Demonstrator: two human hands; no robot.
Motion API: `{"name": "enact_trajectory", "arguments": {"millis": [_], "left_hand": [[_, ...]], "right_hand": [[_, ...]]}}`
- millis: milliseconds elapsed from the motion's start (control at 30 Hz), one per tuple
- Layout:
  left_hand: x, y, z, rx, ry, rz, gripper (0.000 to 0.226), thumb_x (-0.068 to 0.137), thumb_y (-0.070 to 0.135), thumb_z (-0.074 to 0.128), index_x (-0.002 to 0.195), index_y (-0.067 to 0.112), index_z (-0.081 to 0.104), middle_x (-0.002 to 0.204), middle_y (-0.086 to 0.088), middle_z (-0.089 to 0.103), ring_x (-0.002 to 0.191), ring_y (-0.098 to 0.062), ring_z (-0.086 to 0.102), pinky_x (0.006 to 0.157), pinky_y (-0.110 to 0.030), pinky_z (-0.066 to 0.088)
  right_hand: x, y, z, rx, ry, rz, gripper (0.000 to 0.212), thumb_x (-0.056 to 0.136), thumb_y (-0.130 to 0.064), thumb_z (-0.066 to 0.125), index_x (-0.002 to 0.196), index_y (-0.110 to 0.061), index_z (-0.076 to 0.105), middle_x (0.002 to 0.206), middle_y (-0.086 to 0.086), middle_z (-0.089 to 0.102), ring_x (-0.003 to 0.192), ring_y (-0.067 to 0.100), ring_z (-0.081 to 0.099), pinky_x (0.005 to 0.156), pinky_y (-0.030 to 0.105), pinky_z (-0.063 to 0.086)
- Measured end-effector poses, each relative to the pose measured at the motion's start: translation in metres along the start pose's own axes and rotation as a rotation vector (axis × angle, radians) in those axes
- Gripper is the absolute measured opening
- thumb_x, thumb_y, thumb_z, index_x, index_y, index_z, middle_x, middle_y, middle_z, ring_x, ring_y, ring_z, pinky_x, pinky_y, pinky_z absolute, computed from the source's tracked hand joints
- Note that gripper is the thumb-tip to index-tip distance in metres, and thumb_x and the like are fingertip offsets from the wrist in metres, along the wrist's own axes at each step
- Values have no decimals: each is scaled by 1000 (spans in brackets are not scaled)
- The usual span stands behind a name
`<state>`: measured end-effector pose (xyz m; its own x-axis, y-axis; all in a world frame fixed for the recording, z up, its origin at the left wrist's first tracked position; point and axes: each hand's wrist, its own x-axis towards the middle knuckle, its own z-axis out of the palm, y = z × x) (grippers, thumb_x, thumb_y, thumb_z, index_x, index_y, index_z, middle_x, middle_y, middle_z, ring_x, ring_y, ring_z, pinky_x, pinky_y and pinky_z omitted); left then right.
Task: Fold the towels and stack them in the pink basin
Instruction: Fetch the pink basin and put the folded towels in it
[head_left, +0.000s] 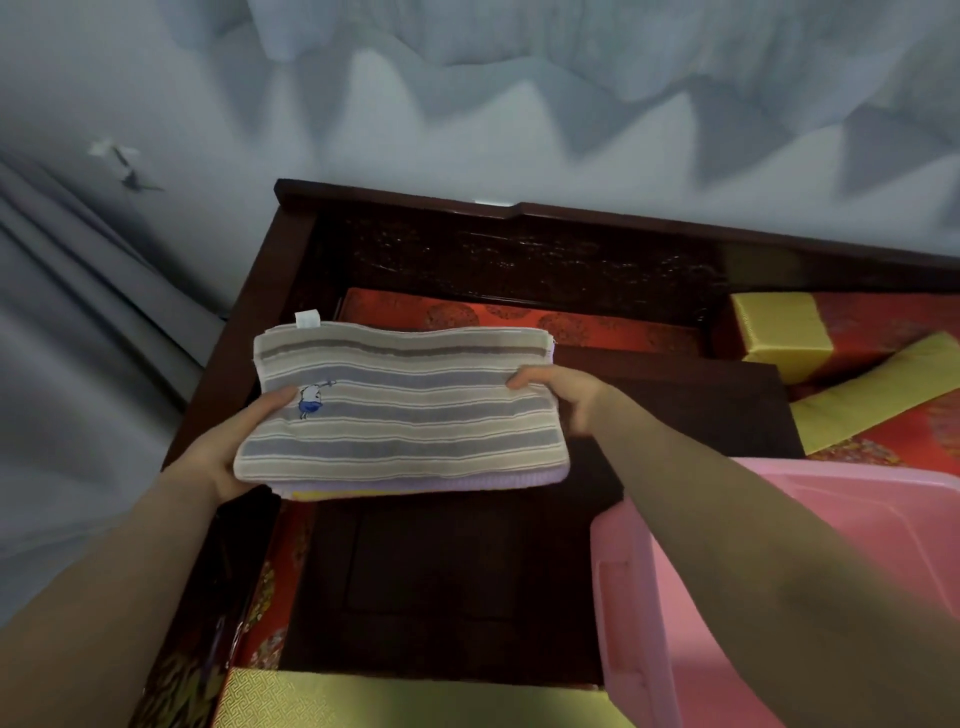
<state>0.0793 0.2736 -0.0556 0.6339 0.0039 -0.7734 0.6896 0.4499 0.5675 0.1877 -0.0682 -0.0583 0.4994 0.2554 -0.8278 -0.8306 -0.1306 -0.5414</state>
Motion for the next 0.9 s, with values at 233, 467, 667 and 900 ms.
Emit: {"name": "enact_trajectory", "arguments": {"millis": [233, 467, 667, 900], "left_hand": [[-58, 35, 47, 43, -152, 101, 67, 21, 40, 95, 83, 20, 80, 95, -6, 76, 79, -19, 74, 74, -35, 60], [-122, 30, 143, 93, -275, 165, 65, 32, 36, 95, 91, 17, 79, 101, -7, 75, 85, -20, 73, 69, -38, 60], [-183, -43, 247, 113, -315, 219, 67, 22, 31, 97, 84, 15, 80, 94, -8, 76, 78, -20, 74, 61, -35, 60], [-212, -146, 312, 210, -309, 183, 72, 28, 37, 95, 94, 12, 78, 100, -11, 74, 86, -22, 73, 70, -33, 60]], "right_hand": [[-63, -30, -24, 20, 15, -133, 64, 64, -35, 83, 119, -9, 64, 112, 14, 71, 106, 28, 66, 98, 43, 50], [-173, -34, -103, 5, 55, -298, 58, 77, -38, 75, 126, -13, 57, 114, 11, 71, 96, 21, 70, 76, 31, 58], [-273, 17, -200, -31, 63, -378, 50, 81, -35, 71, 125, -16, 59, 107, 8, 73, 85, 18, 73, 64, 27, 59], [-341, 123, -294, -112, 36, -296, 45, 82, -27, 68, 125, -16, 59, 115, 10, 71, 106, 26, 67, 80, 35, 57]]}}
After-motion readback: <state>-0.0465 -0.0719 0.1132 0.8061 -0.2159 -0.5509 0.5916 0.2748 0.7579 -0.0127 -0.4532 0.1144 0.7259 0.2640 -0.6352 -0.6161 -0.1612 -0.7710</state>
